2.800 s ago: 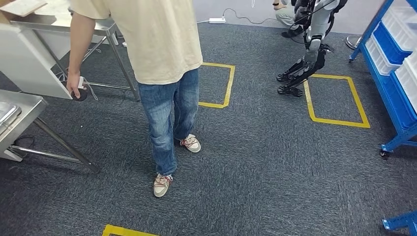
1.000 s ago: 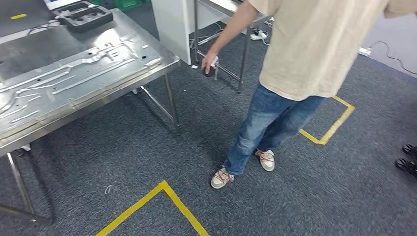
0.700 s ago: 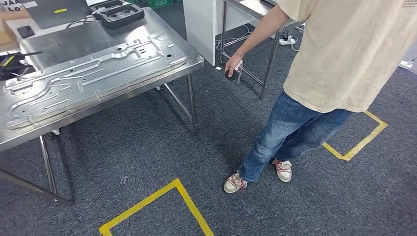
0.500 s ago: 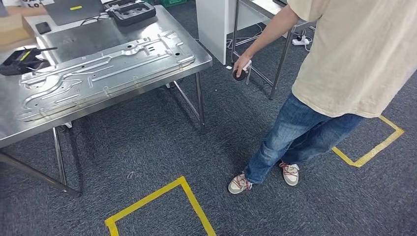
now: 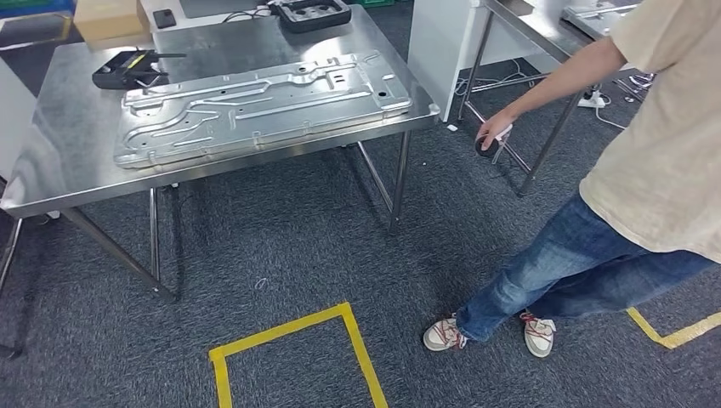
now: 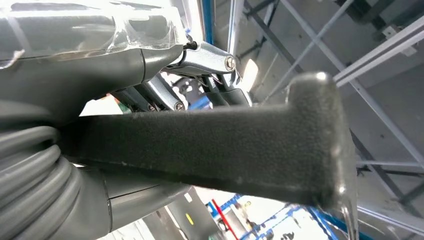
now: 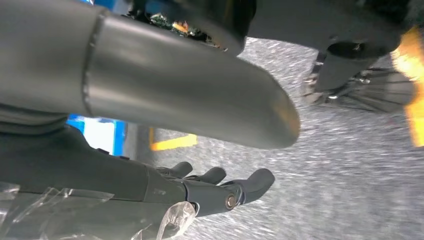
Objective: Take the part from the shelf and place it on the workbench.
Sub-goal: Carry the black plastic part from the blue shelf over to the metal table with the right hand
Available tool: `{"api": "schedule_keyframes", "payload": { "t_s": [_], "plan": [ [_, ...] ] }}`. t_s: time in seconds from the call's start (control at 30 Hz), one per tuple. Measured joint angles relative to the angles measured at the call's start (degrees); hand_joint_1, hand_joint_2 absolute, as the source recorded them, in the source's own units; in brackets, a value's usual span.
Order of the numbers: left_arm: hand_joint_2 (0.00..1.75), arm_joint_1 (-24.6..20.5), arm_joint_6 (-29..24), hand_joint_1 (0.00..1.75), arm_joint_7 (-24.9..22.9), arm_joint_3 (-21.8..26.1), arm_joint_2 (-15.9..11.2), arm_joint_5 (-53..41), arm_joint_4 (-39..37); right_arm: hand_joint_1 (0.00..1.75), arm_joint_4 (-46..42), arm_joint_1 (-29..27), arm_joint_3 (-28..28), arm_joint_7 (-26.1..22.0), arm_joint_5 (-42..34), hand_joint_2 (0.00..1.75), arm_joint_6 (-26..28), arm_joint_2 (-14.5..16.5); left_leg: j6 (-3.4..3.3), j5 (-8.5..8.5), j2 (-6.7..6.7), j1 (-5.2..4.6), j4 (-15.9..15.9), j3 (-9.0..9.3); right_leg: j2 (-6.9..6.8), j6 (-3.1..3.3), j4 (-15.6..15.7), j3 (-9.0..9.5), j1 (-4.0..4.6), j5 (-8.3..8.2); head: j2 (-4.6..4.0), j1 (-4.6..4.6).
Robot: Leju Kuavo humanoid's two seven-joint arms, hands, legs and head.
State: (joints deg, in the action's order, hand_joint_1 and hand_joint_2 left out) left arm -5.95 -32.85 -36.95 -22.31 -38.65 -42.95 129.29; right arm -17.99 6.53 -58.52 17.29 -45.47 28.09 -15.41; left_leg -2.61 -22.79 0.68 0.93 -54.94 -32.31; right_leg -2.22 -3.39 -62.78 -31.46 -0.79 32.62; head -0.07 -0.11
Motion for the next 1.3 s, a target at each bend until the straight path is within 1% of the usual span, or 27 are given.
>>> {"api": "schedule_keyframes", "payload": {
  "t_s": [0.07,0.1,0.13,0.17,0.23,0.3,0.37,0.4,0.47,0.5,0.53,0.57,0.6,0.63,0.67,0.77,0.8,0.87,0.9,0.97,1.03,1.07,1.1,1.13,1.17,1.23,1.3],
  "plan": [
    [1.75,0.0,0.0,1.75,-0.1,-0.1,0.0,0.1,0.0,0.0,0.0,-0.1,0.0,0.0,0.0,0.0,0.0,0.0,-0.2,0.0,1.46,-0.02,0.0,-0.03,1.66,-0.15,-7.8,-4.1,-0.03,2.9,0.0,0.04],
    [1.75,0.1,0.1,1.75,-0.2,-0.1,0.0,0.1,0.0,0.0,0.0,-0.2,0.0,0.0,0.0,0.0,0.0,0.1,-0.22,-0.01,2.3,-0.03,0.0,0.01,1.83,-0.16,-9.5,-5.23,-0.04,2.81,0.0,0.04],
    [1.75,0.1,0.1,1.75,-0.3,-0.1,0.0,0.1,0.0,0.0,0.0,-0.2,0.0,0.0,0.0,0.0,0.0,0.1,-0.21,-0.03,3.18,-0.01,-0.1,0.09,1.94,-0.12,-8.8,-5.25,-0.07,1.53,0.0,0.04],
    [1.75,0.2,0.1,1.75,-0.4,-0.2,0.0,0.1,0.0,0.0,0.0,-0.3,0.0,0.0,0.0,0.0,0.0,0.1,-0.17,-0.06,4.07,0.01,-0.1,0.22,2.32,-0.04,-5.8,-4.2,-0.14,-0.7,0.0,0.04],
    [1.75,0.2,0.0,1.75,-0.5,-0.1,0.0,0.0,0.0,0.0,0.0,-0.5,0.0,0.0,0.1,0.0,0.0,0.1,0.09,-0.19,5.66,-0.01,-0.1,0.32,5.03,0.2,2.5,-0.91,-0.39,-5.07,0.0,0.05],
    [1.75,0.3,-0.1,1.75,-0.5,-0.1,0.0,-0.1,0.0,0.0,0.1,-0.4,0.0,0.0,0.2,0.0,0.0,0.1,0.71,-0.2,6.99,-0.03,-0.2,0.04,7.02,0.57,6.9,0.78,-0.41,-6.62,0.0,0.04],
    [1.75,0.4,-0.2,1.75,-0.5,0.0,0.0,-0.1,0.0,0.0,0.1,-0.1,0.0,0.0,0.3,0.0,-0.1,0.2,1.54,0.04,8.3,0.19,0.1,-0.29,5.97,1.19,7.3,0.94,-0.2,-6.61,0.0,0.02],
    [1.75,0.5,-0.3,1.75,-0.5,0.1,-0.1,-0.1,0.0,0.0,0.1,0.0,0.0,0.0,0.3,0.0,-0.1,0.3,1.87,-0.04,7.89,0.3,-0.1,-0.45,5.19,1.57,7.5,1.05,-0.19,-6.72,0.0,0.0],
    [1.75,0.6,-0.5,1.75,-0.4,0.4,-0.2,-0.2,0.0,0.0,0.1,0.0,0.0,0.0,0.4,0.0,-0.2,0.4,2.36,-1.95,4.45,0.24,-3.3,-2.0,3.46,2.34,7.9,1.26,-0.35,-6.88,0.0,-0.09],
    [1.75,0.6,-0.6,1.75,-0.4,0.6,-0.2,-0.3,0.0,0.0,0.2,0.0,0.0,0.0,0.4,0.0,-0.2,0.4,2.55,-3.8,2.22,0.22,-6.8,-3.63,2.57,2.6,8.0,1.33,-0.27,-6.85,0.0,-0.15],
    [1.75,0.6,-0.7,1.75,-0.3,0.7,-0.2,-0.3,0.0,0.0,0.2,-0.1,0.0,0.0,0.4,0.0,-0.2,0.3,2.76,-5.82,0.9,0.21,-11.0,-5.74,1.68,2.79,8.0,1.34,-0.16,-6.77,0.0,-0.2],
    [1.75,0.6,-0.7,1.75,-0.3,0.8,-0.2,-0.3,0.0,0.0,0.2,-0.3,0.0,0.0,0.4,0.0,-0.2,0.3,2.92,-7.32,0.42,0.28,-15.0,-7.68,0.76,2.86,7.9,1.35,-0.05,-6.68,0.0,-0.21],
    [1.75,0.7,-0.7,1.75,-0.3,0.9,-0.3,-0.3,0.0,0.0,0.2,-0.3,0.0,0.0,0.4,0.0,-0.2,0.3,3.01,-7.9,0.25,0.32,-17.4,-8.9,-0.12,2.86,7.9,1.4,0.02,-6.58,0.0,-0.22],
    [1.75,0.8,-0.8,1.75,-0.2,0.9,-0.3,-0.3,0.0,0.0,0.2,-0.4,0.0,0.0,0.5,0.0,-0.2,0.4,3.05,-7.38,0.12,0.33,-17.4,-8.92,-0.94,2.81,7.9,1.51,0.06,-6.45,0.0,-0.22],
    [1.75,0.9,-0.8,1.75,-0.2,0.9,-0.3,-0.3,0.0,0.0,0.2,-0.4,0.0,0.0,0.5,0.0,-0.3,0.4,3.02,-5.89,-0.22,0.32,-15.0,-7.63,-1.73,2.71,7.9,1.7,0.07,-6.28,0.0,-0.23],
    [1.75,1.0,-0.8,1.75,-0.2,1.1,-0.3,-0.3,0.0,0.0,0.2,-0.3,0.0,0.0,0.4,0.0,-0.6,0.6,2.56,-1.24,-1.93,0.12,-3.1,-1.22,-3.19,1.93,7.9,2.42,0.31,-5.58,0.0,-0.18],
    [1.75,1.1,-0.9,1.75,-0.1,1.2,-0.3,-0.2,0.0,0.0,0.2,-0.2,0.0,0.0,0.2,0.0,-0.9,0.6,2.24,-0.79,-2.11,-0.02,-1.1,-0.22,-3.41,1.61,7.9,2.59,0.43,-5.38,0.0,-0.12],
    [1.75,1.2,-0.9,1.75,0.2,1.2,-0.3,0.4,0.0,0.0,0.2,0.2,0.2,0.0,-0.2,0.0,-1.7,0.6,1.46,-0.79,-1.64,-0.26,-0.5,-0.02,-3.93,1.04,8.0,2.93,0.54,-5.23,0.0,0.03],
    [1.75,1.2,-0.9,1.75,0.5,1.2,-0.4,0.9,0.0,0.0,0.2,0.4,0.2,0.0,-0.3,0.0,-2.0,0.6,1.08,-0.72,-1.45,-0.22,-0.4,0.06,-3.8,0.76,8.0,3.07,0.42,-5.11,0.0,0.03],
    [1.75,1.0,-0.9,1.75,1.0,1.2,-0.4,2.0,0.0,0.0,0.2,0.5,0.3,0.0,-0.3,0.0,-2.2,0.6,0.36,-0.55,-1.13,-0.06,-0.1,0.25,-1.86,0.22,5.7,2.25,0.16,-3.45,0.0,0.08],
    [1.75,0.8,-0.9,1.75,1.7,1.2,-0.5,3.2,0.0,0.0,0.2,0.3,0.3,0.0,-0.3,0.0,-2.3,0.7,-0.11,-0.6,-0.83,-0.04,0.0,0.33,0.84,-0.1,-1.7,-1.3,0.02,0.31,0.0,0.13],
    [1.75,0.8,-0.9,1.75,2.0,1.2,-0.5,3.8,0.0,0.0,0.2,0.1,0.3,0.0,-0.2,0.0,-2.3,0.7,-0.28,-0.66,-0.62,-0.09,0.0,0.34,1.46,-0.18,-5.9,-3.54,-0.01,1.92,0.0,0.13],
    [1.75,0.8,-0.9,1.75,2.2,1.1,-0.5,4.3,0.0,0.0,0.2,-0.1,0.3,0.0,-0.2,0.0,-2.4,0.7,-0.4,-0.76,-0.37,-0.15,0.0,0.39,1.74,-0.24,-9.0,-5.29,0.0,2.62,0.0,0.13],
    [1.75,0.8,-0.9,1.75,2.4,1.1,-0.5,4.6,0.0,0.0,0.2,-0.2,0.3,0.0,-0.1,0.0,-2.5,0.8,-0.49,-0.85,-0.07,-0.2,-0.1,0.48,1.81,-0.21,-9.8,-6.01,0.0,2.05,0.0,0.13],
    [1.75,0.8,-0.9,1.75,2.5,1.1,-0.5,4.8,0.0,0.0,0.2,-0.3,0.3,0.1,-0.1,0.0,-2.7,0.8,-0.52,-0.97,0.21,-0.22,-0.1,0.63,1.83,-0.11,-8.1,-5.56,-0.01,0.38,0.0,0.14],
    [1.75,0.8,-0.9,1.75,2.8,1.1,-0.5,5.2,0.0,0.0,0.2,-0.5,0.3,0.1,-0.1,0.0,-2.9,0.7,-0.37,-1.22,0.77,-0.26,-0.1,1.03,2.04,0.41,0.2,-2.12,0.04,-4.24,0.0,0.15],
    [1.75,0.7,-0.7,1.75,3.1,1.1,-0.5,5.5,0.0,0.0,0.2,-0.4,0.3,0.1,0.0,0.0,-3.0,0.7,0.12,-1.56,1.17,-0.44,-0.1,1.22,2.23,0.98,6.6,0.57,0.29,-6.57,0.0,0.14]
  ]
}}
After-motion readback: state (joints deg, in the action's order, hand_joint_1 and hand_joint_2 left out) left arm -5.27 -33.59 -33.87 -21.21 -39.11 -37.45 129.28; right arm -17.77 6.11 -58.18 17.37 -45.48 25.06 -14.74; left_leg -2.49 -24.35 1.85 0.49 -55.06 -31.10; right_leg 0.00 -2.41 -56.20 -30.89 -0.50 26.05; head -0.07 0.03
